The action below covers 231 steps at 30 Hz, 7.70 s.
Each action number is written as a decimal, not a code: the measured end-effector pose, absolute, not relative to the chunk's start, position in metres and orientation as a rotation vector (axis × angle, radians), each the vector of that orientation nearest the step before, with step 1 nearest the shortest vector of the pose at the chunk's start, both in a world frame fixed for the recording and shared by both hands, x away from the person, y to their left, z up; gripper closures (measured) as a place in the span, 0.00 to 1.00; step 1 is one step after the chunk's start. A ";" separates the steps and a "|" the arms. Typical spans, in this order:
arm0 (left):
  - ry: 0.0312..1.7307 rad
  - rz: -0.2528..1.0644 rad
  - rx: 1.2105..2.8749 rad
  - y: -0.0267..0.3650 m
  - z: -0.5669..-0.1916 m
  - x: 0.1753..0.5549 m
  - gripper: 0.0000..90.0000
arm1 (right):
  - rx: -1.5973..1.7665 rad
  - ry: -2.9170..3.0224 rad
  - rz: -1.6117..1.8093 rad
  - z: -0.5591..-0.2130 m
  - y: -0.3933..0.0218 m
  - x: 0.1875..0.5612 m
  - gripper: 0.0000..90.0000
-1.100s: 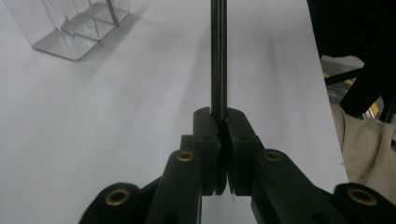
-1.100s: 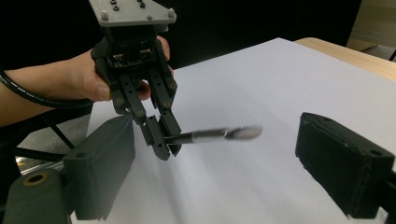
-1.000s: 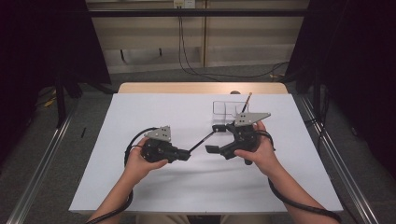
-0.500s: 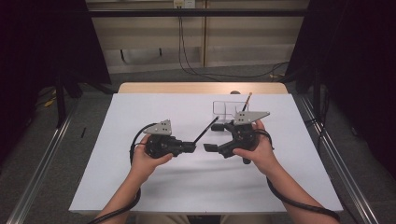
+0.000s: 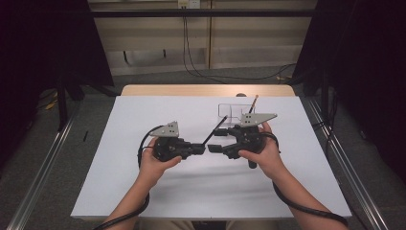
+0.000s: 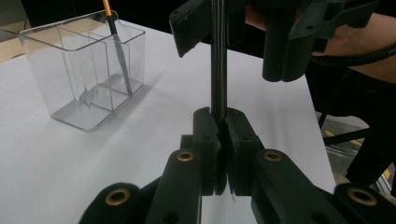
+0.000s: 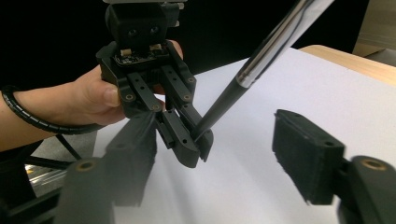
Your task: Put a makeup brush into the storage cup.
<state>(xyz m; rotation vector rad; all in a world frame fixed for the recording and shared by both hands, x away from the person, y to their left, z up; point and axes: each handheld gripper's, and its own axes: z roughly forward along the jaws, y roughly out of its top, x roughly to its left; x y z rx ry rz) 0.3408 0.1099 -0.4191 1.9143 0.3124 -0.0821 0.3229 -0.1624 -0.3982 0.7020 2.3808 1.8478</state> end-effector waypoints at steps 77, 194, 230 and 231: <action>0.338 -0.125 1.883 0.077 -0.435 0.333 0.91 | 0.770 2.338 1.917 -0.392 -0.156 0.325 0.94; 0.517 0.148 1.781 0.197 -0.408 0.320 0.00 | 0.640 2.345 1.870 -0.385 -0.172 0.323 0.94; 0.577 0.269 1.795 0.248 -0.410 0.313 0.00 | 0.615 2.347 1.872 -0.383 -0.171 0.326 0.94; 0.580 0.271 1.791 0.248 -0.410 0.313 0.00 | 0.615 2.348 1.869 -0.383 -0.171 0.326 0.94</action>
